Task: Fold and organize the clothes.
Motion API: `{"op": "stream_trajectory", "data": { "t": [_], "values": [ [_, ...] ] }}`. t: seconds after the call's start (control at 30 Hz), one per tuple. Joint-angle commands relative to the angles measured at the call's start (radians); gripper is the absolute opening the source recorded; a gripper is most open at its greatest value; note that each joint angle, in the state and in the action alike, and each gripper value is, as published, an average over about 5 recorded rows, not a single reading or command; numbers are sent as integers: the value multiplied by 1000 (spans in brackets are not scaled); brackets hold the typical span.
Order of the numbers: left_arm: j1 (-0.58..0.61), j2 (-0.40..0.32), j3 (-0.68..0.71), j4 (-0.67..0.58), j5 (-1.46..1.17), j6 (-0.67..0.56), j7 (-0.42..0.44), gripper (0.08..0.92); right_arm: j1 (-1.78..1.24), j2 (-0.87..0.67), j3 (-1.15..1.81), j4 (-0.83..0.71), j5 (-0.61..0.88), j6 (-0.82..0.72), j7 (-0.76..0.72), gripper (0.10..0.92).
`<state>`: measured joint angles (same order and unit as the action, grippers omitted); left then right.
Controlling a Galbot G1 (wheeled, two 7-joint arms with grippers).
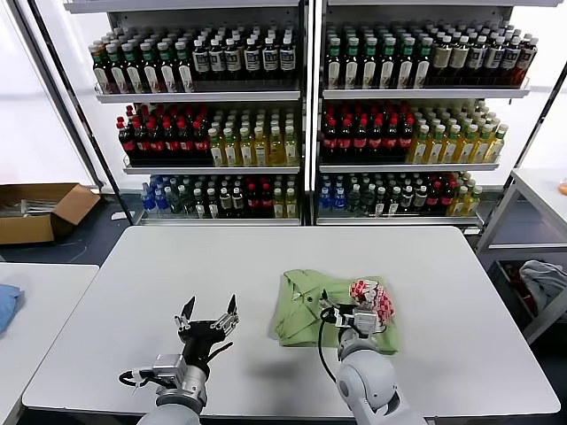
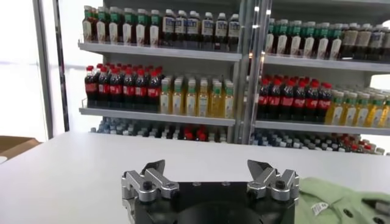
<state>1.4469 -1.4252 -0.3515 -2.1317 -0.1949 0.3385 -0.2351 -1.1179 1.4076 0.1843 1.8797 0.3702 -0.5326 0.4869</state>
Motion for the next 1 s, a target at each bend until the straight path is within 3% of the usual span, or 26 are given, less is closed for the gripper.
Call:
{"op": "stream_trajectory", "data": {
  "t": [0.03,0.5,0.83,1.0],
  "values": [
    [0,-6,6,0,10,-3,-1,823,-29,-70,47,128,-54,18,-11,823],
    [8,-4,11,13,28,-3,3,823,12,-1,123,-82,187,25,74,823],
    [6,-8,16,23,32,-3,3,823,3,7,131,-84,240,26,74,823],
    [10,-8,12,22,35,-6,2,823,-13,-4,140,-3,240,35,49,823]
  ]
}}
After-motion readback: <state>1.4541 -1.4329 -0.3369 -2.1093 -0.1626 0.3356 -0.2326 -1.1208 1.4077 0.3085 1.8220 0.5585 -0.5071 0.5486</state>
